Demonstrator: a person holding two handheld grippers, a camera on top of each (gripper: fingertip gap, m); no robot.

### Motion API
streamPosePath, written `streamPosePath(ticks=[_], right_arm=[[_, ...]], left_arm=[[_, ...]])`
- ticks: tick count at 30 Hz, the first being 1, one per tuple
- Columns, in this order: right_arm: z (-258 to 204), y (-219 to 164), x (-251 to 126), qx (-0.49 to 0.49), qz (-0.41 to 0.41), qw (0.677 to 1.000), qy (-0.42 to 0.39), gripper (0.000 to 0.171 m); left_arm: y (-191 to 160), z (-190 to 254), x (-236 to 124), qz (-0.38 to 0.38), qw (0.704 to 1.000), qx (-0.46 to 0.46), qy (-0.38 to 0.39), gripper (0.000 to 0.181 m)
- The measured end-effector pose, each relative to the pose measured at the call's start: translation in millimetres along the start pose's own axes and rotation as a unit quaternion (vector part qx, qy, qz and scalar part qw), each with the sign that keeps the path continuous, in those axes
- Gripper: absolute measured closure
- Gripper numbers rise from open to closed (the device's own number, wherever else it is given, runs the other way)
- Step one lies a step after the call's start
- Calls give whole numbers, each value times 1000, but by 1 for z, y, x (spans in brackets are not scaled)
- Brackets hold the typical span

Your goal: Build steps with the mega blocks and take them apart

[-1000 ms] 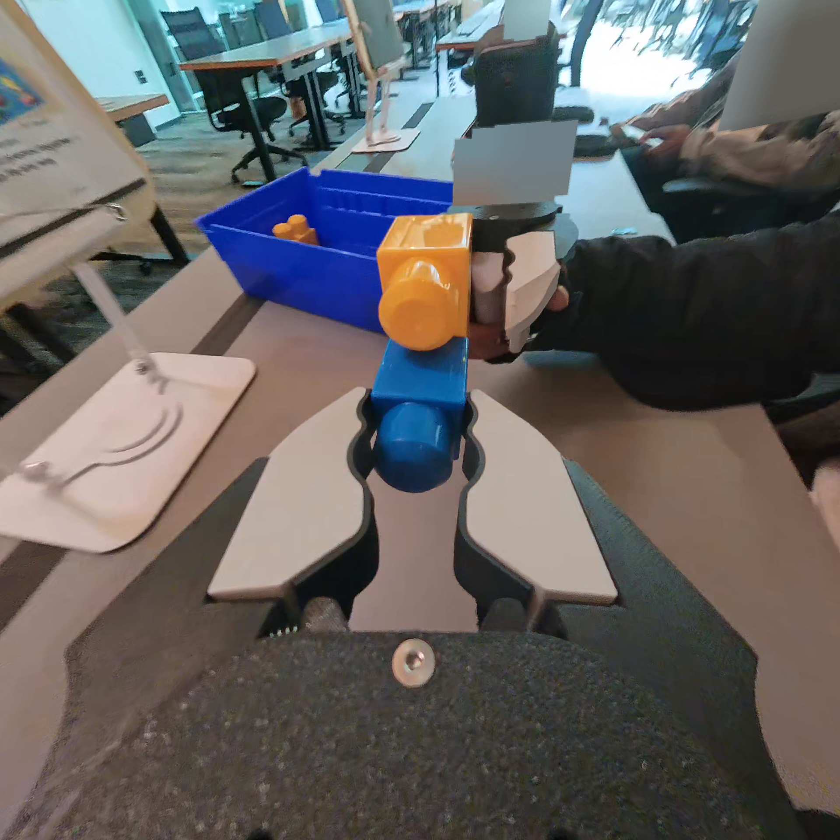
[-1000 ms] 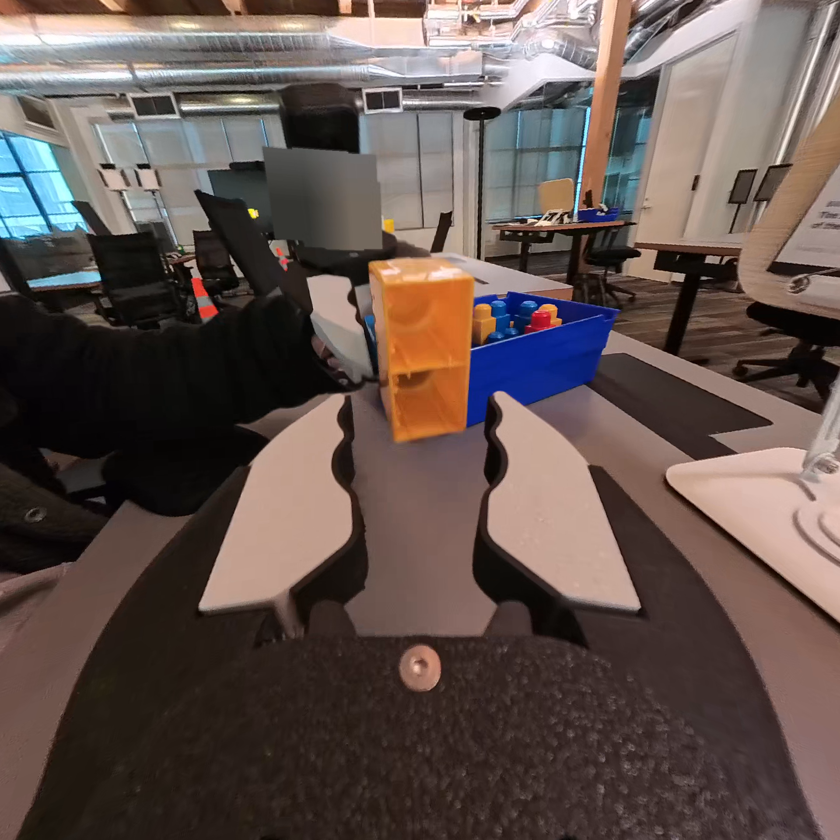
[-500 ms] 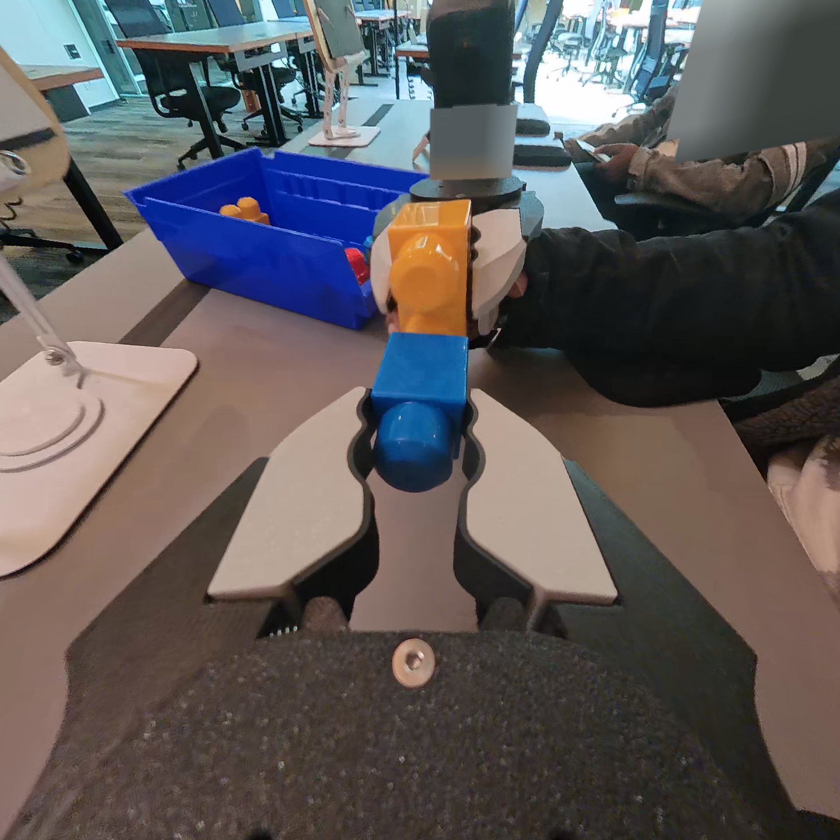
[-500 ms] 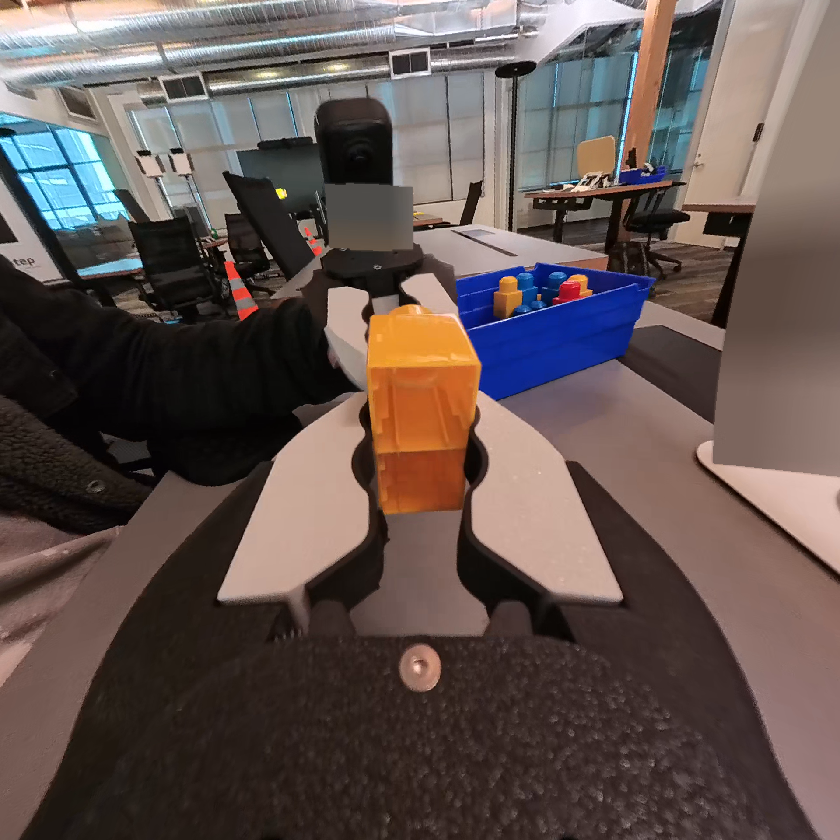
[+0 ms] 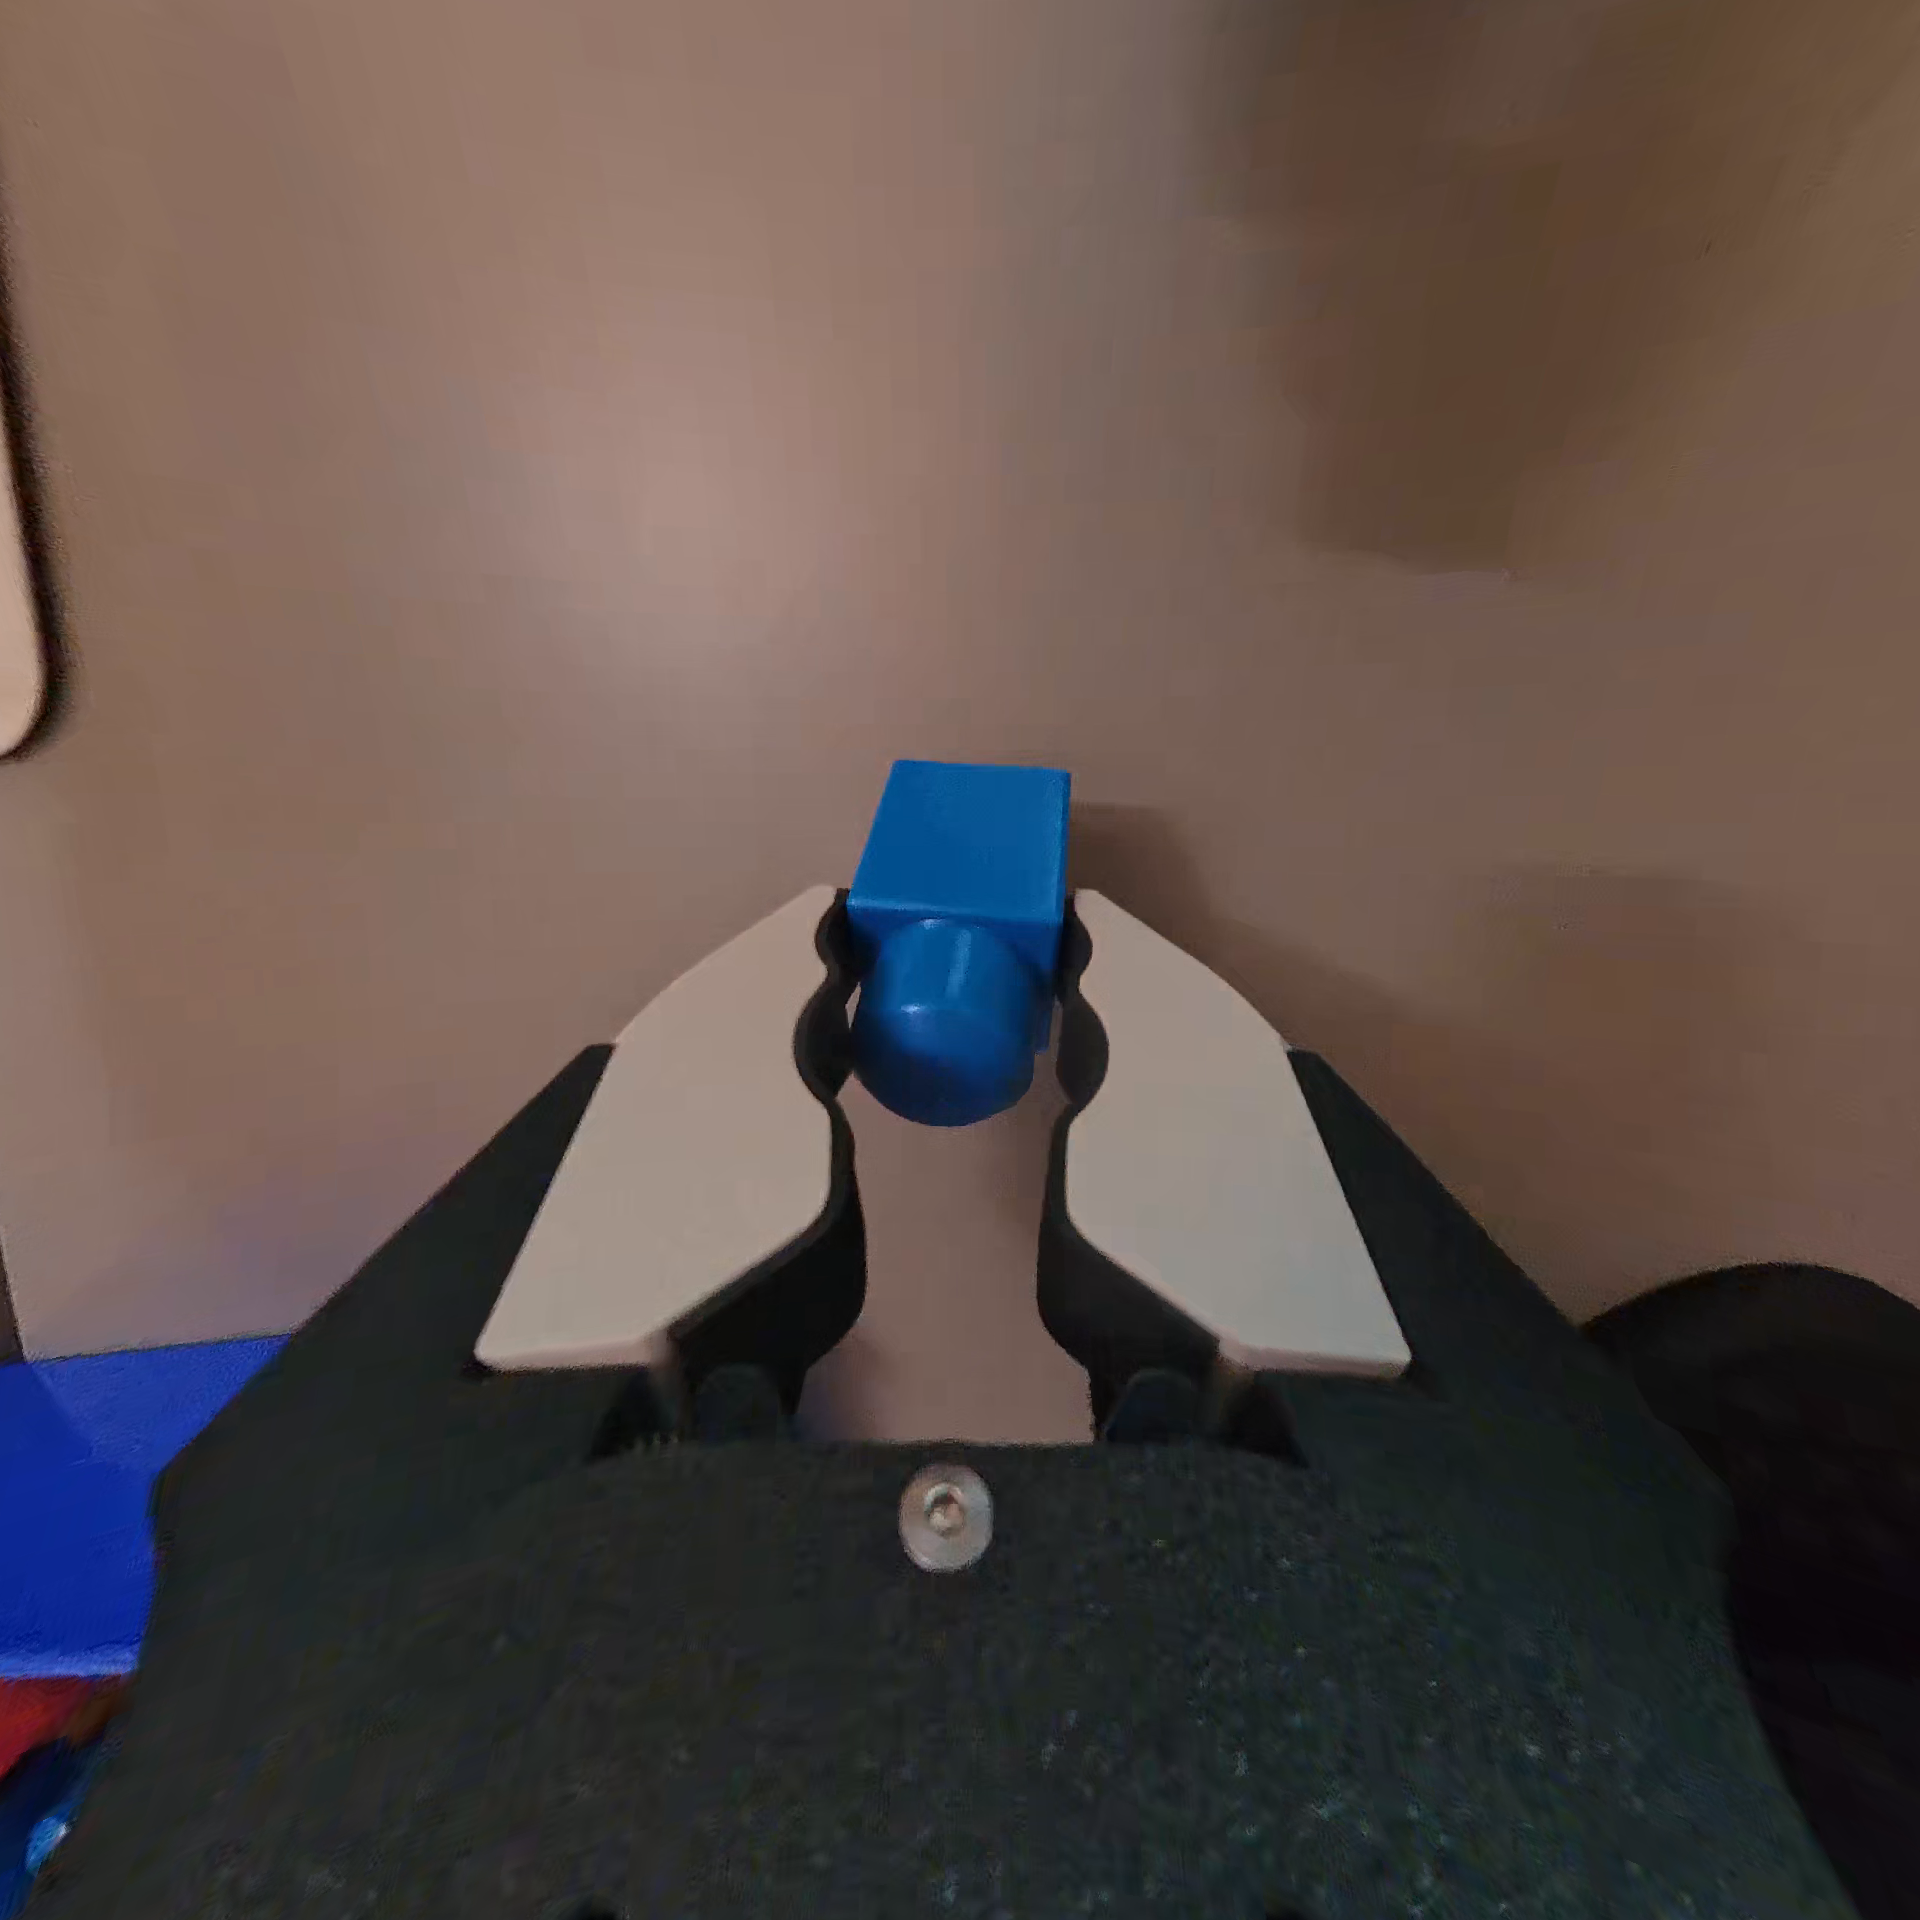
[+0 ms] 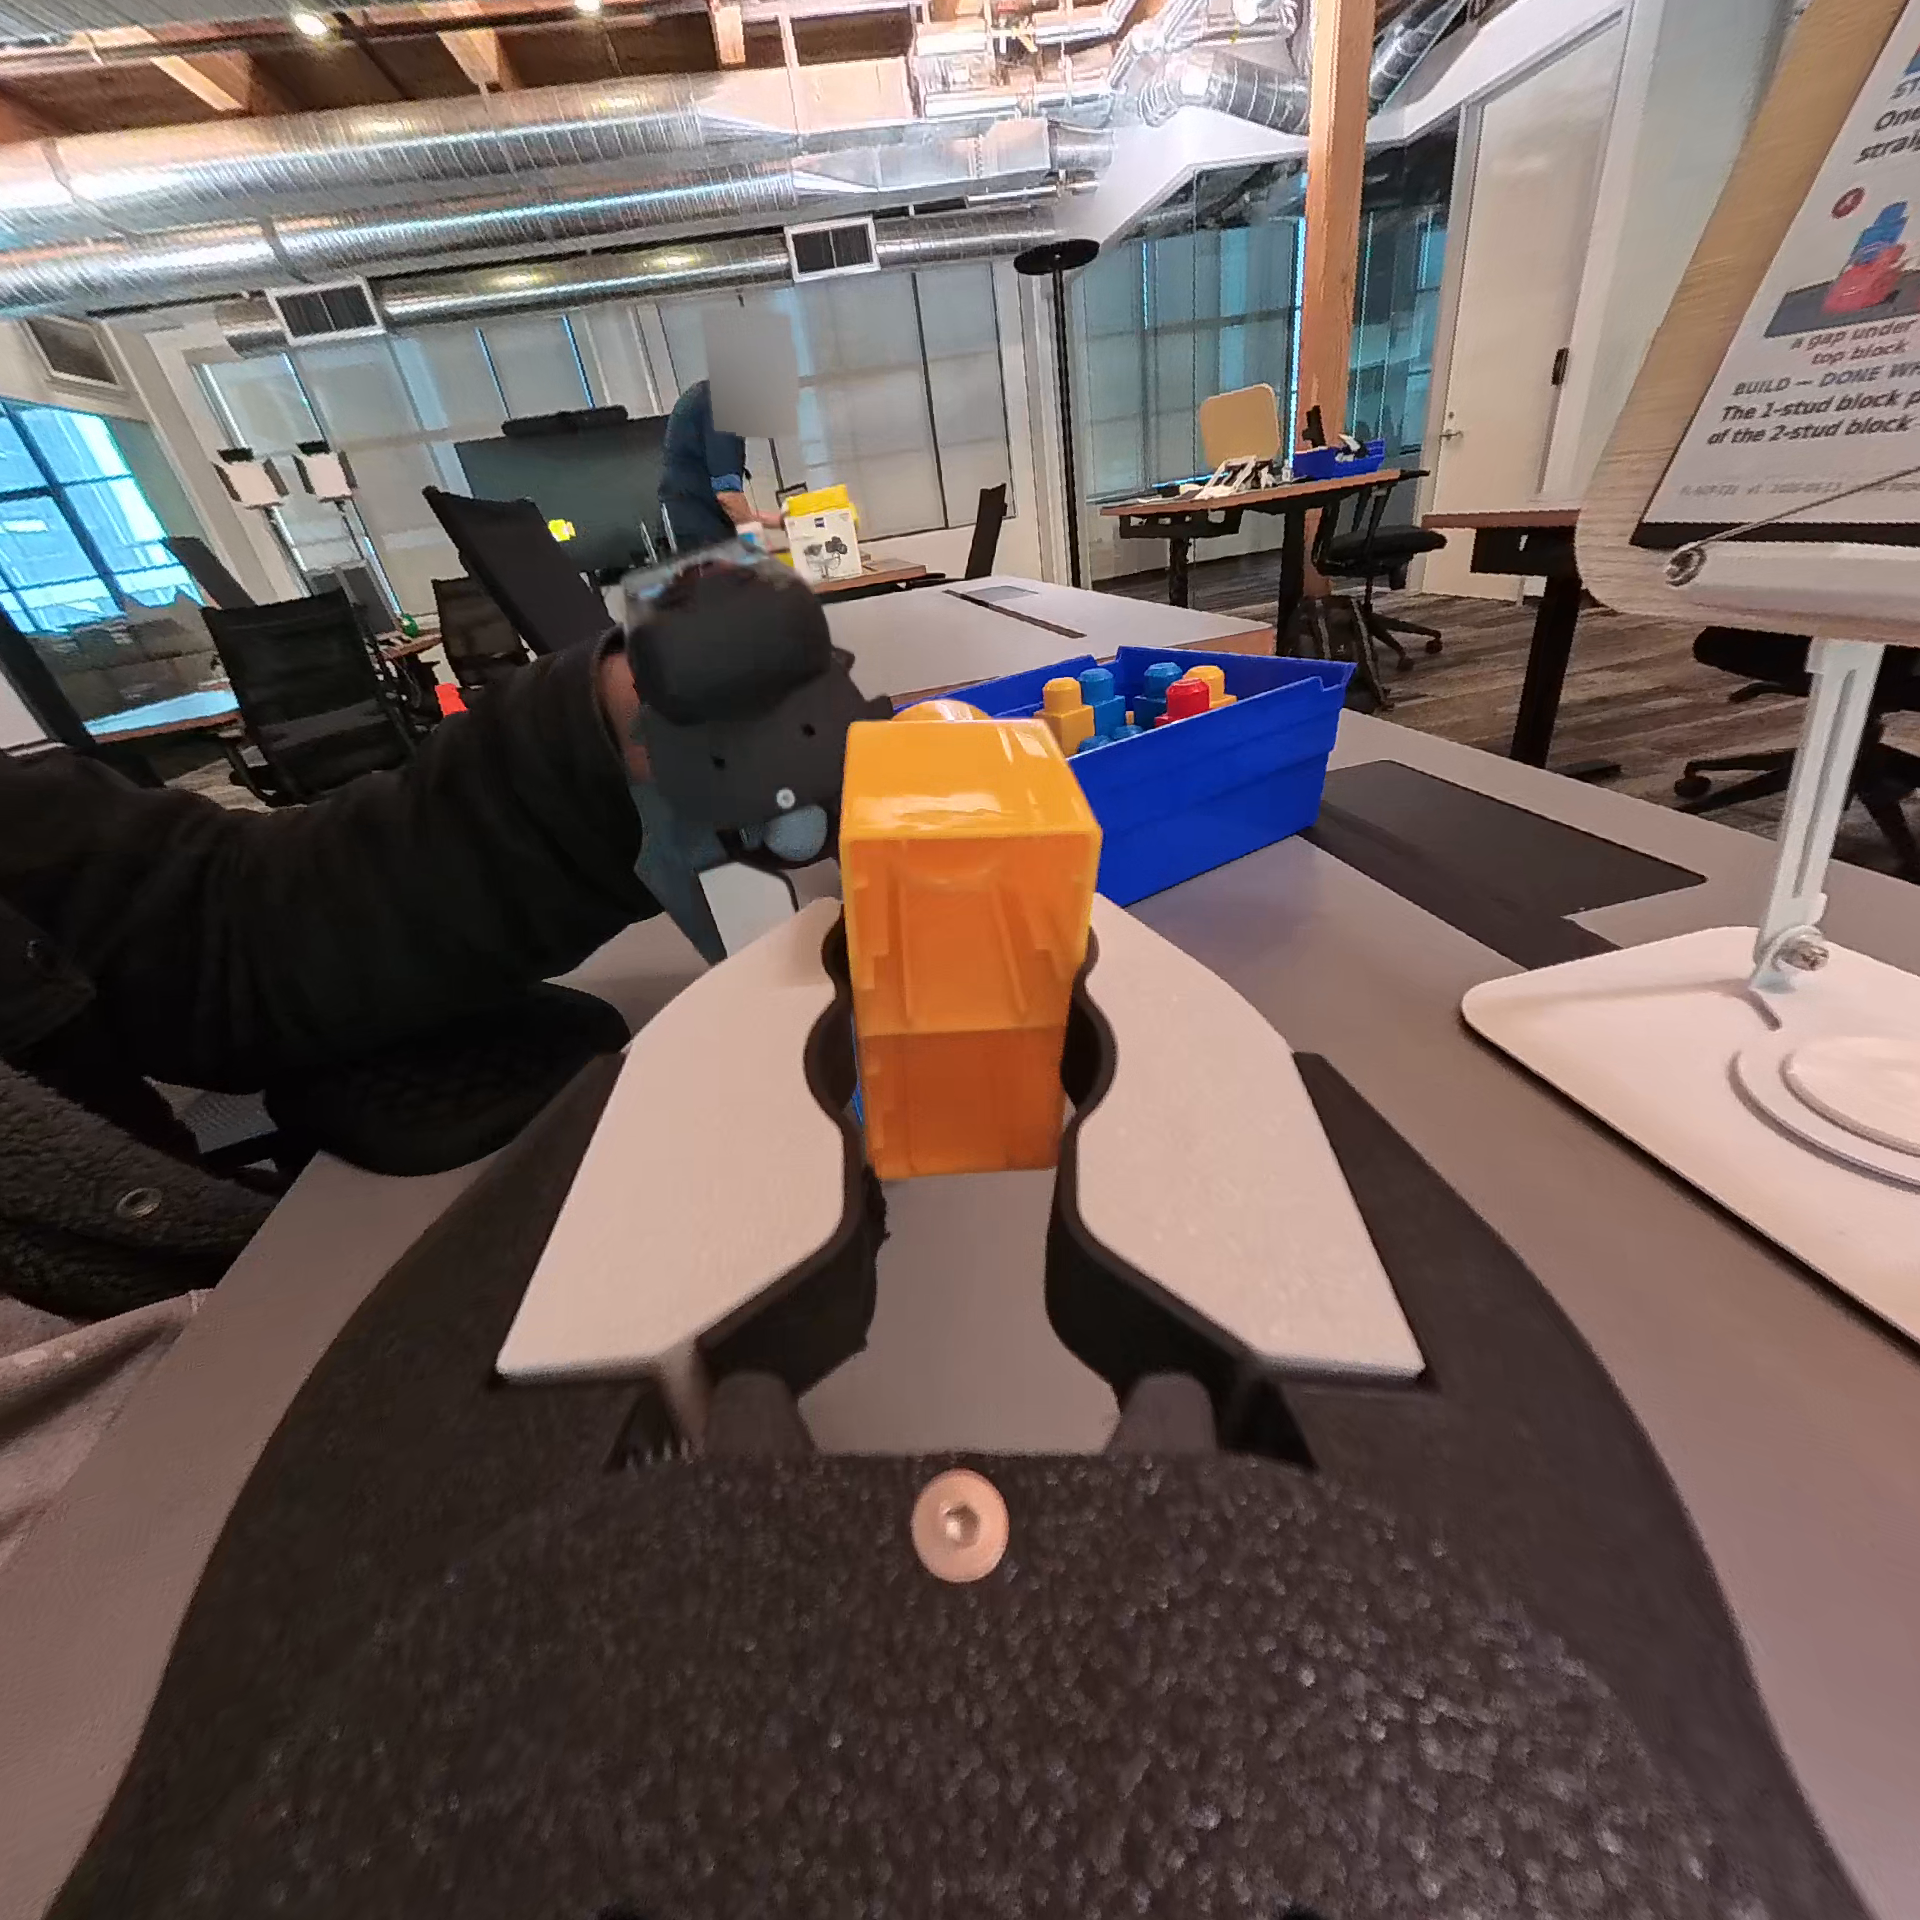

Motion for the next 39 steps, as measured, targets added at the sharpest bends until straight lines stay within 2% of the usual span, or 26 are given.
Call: streamPosePath(ticks=[6, 10, 17, 21, 24, 29, 33, 39], right_arm=[[2, 0, -1, 3, 1, 1000, -5, 135], [2, -2, -1, 7, 1, 1000, -5, 134], [3, -3, -1, 17, 11, 1000, -2, 134], [3, -2, -2, 32, 33, 999, 6, 134], [1, 2, -1, 55, 76, 995, 21, 134], [-4, 3, 4, 91, 145, 984, 40, 134], [-12, 3, 13, 98, 177, 978, 46, 134], [-19, 4, 19, 87, 192, 976, 46, 134]], left_arm=[[3, -1, 18, -59, 998, 28, -8, 145], [5, -1, 25, -47, 998, 35, -9, 145], [4, -5, 22, 21, 999, 18, -26, 141], [8, -9, 9, 115, 993, 6, -19, 139], [19, -12, -8, 266, 964, -12, -15, 142], [40, -8, -22, 470, 879, -62, -44, 142], [56, 1, -19, 557, 822, -97, -64, 141], [64, 6, -17, 585, 801, -115, -55, 145]])
Point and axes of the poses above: each gripper's, where its closed fingertips meet, x out along the fingers, y out of its top, z = x × y across the jaws, the point moved 10 cm from there along -x, back along the fingers, and after that the axes turned 13 degrees about z, right-handed, at the moved point
